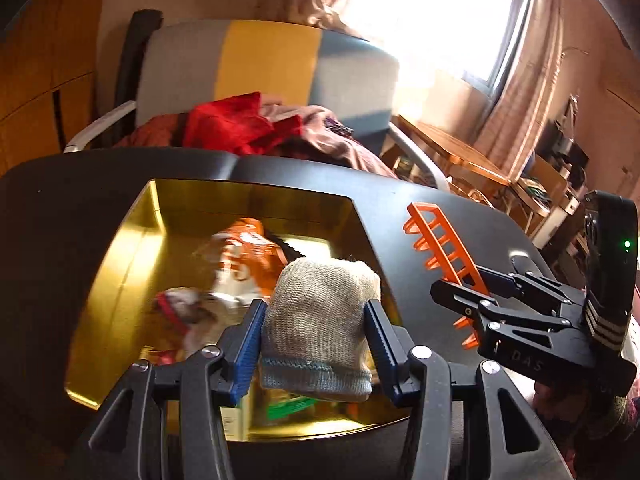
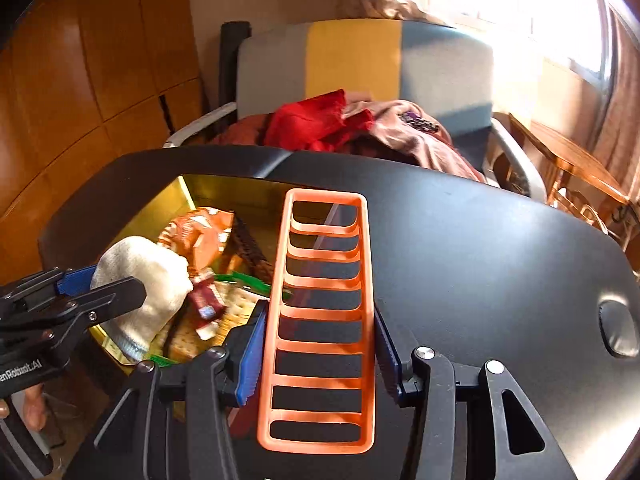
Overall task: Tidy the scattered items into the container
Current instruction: 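Lower the white sock into the gold tray and open the left gripper, then lower the orange rack into the gold tray and open the right gripper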
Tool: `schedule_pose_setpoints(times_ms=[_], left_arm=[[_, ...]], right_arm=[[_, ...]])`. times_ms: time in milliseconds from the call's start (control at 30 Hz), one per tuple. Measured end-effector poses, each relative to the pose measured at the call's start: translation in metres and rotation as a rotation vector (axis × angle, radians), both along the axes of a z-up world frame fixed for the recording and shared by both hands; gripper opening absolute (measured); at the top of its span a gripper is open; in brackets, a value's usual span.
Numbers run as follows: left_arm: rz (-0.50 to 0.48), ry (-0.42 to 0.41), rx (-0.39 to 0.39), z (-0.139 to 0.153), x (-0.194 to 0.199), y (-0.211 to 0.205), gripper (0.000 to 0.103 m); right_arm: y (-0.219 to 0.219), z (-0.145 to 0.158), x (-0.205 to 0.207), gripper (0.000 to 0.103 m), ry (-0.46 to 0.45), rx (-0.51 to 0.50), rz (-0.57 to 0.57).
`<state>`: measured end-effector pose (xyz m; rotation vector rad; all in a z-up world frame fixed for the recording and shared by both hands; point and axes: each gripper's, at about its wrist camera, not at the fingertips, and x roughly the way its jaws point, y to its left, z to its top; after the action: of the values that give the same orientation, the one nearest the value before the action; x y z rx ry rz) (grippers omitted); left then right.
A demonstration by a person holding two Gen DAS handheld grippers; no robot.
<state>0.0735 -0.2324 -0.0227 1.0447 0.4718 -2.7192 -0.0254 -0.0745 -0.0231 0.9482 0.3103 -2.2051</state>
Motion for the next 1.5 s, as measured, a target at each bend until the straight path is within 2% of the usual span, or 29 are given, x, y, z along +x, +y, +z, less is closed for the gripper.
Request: schedule_pose_setpoints(times_ms=[233, 433, 600, 700, 867, 1067, 1167, 1333, 1433, 1500], left_arm=[[0.076, -0.005, -0.009, -0.001, 0.021, -0.025, 0.050], [0.121, -0.002, -0.010, -0.001, 0.034, -0.036, 0.050], [0.147, -0.006, -0.022, -0.001, 0.035, -0.042, 0.050], [0.159, -0.041, -0.036, -0.008, 0.021, -0.047, 0.052], [0.222, -0.087, -0.016, -0.023, 0.002, -0.061, 0.052], [0.237, -0.044, -0.072, -0.008, 0.020, -0.055, 0.056], [0.234, -0.028, -0.057, -0.004, 0.033, -0.049, 0.058], [0.236, -0.048, -0.088, -0.007, 0.055, -0.031, 0.064], [0.245, -0.069, -0.124, -0.011, 0.070, -0.020, 0.065], [0.249, -0.079, -0.121, -0.014, 0.080, -0.016, 0.065]], right_arm=[[-0.032, -0.004, 0.018, 0.050, -0.003, -0.002, 0.067], [-0.036, -0.001, 0.030, 0.050, 0.006, -0.012, 0.087], [-0.016, 0.009, 0.034, 0.050, 0.032, -0.041, 0.046], [0.004, 0.010, 0.027, 0.050, 0.020, -0.063, -0.006], [0.023, 0.012, 0.019, 0.050, 0.019, -0.066, -0.058], [0.027, 0.009, 0.017, 0.050, 0.014, -0.064, -0.074], [0.028, 0.003, 0.020, 0.050, 0.002, -0.063, -0.079], [0.035, -0.005, 0.028, 0.050, -0.022, -0.072, -0.076], [0.033, -0.002, 0.032, 0.050, -0.032, -0.093, -0.045], [0.022, 0.000, 0.035, 0.050, -0.030, -0.099, -0.011]])
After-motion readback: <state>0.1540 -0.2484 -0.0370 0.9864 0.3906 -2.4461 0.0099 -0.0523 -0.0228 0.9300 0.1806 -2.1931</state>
